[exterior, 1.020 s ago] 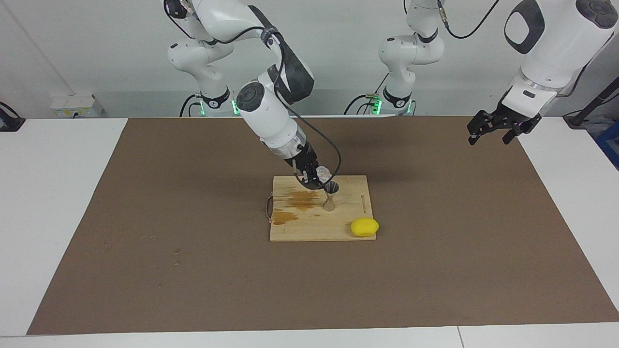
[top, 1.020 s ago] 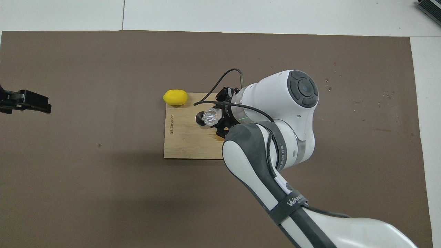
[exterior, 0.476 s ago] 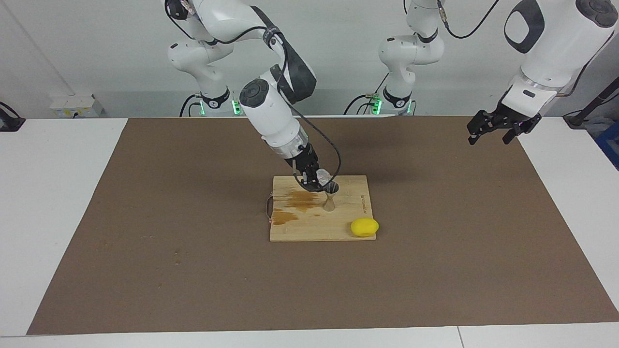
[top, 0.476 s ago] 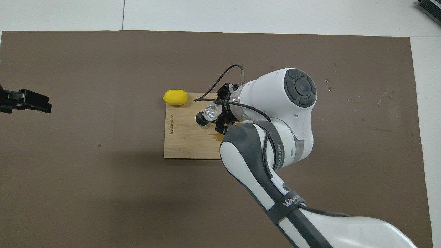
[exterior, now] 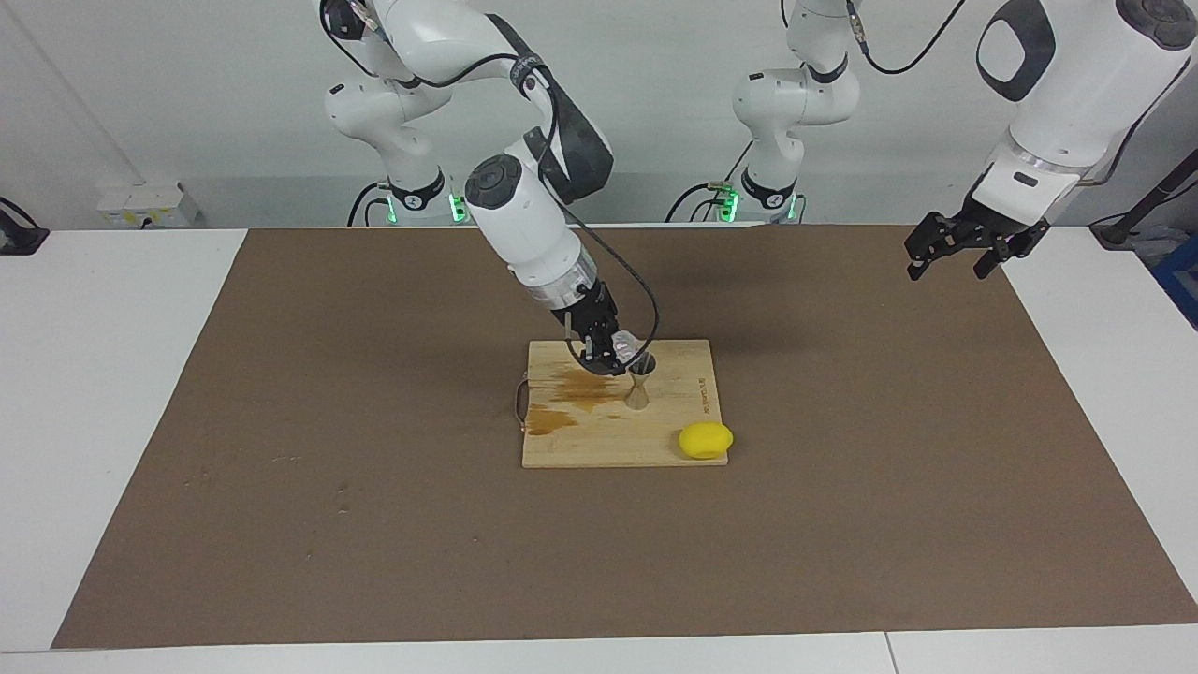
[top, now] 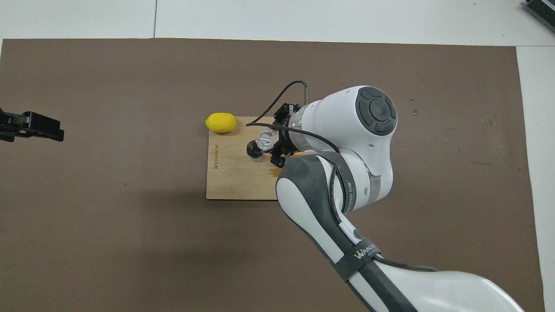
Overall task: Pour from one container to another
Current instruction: 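Hold the glass cup tilted above the metal cup with the right gripper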
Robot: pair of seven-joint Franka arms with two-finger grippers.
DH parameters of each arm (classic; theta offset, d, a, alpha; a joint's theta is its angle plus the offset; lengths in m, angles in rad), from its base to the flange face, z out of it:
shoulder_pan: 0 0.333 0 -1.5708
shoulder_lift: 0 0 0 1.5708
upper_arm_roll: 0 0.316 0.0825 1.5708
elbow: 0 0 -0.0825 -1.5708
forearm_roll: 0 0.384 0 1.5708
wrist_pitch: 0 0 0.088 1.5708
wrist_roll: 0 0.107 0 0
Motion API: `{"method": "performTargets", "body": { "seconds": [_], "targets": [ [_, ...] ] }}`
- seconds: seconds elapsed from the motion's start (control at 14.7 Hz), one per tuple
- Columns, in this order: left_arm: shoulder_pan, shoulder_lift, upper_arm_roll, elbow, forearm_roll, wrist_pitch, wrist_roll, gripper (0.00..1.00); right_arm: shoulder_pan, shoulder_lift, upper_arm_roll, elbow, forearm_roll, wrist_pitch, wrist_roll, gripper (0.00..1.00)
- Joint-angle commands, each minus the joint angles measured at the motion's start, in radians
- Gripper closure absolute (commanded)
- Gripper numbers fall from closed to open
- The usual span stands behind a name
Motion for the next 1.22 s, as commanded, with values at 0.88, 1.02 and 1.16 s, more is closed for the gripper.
{"method": "performTargets", "body": {
  "seconds": [0.88,1.02,1.16],
  "targets": [
    [0.008,-0.004,-0.005,0.007,0.013,-0.005,-0.004,0.0,0.034,0.014,-0.004,0.026,-0.122,0.049,0.119,1.0],
    [0.008,-0.004,-0.004,0.007,0.013,-0.005,-0.004,0.0,0.038,0.014,-0.004,0.026,-0.126,0.05,0.119,1.0],
    [0.008,-0.006,-0.002,0.007,0.013,-0.005,-0.004,0.0,0.038,0.014,-0.004,0.026,-0.127,0.05,0.119,1.0]
  ]
}}
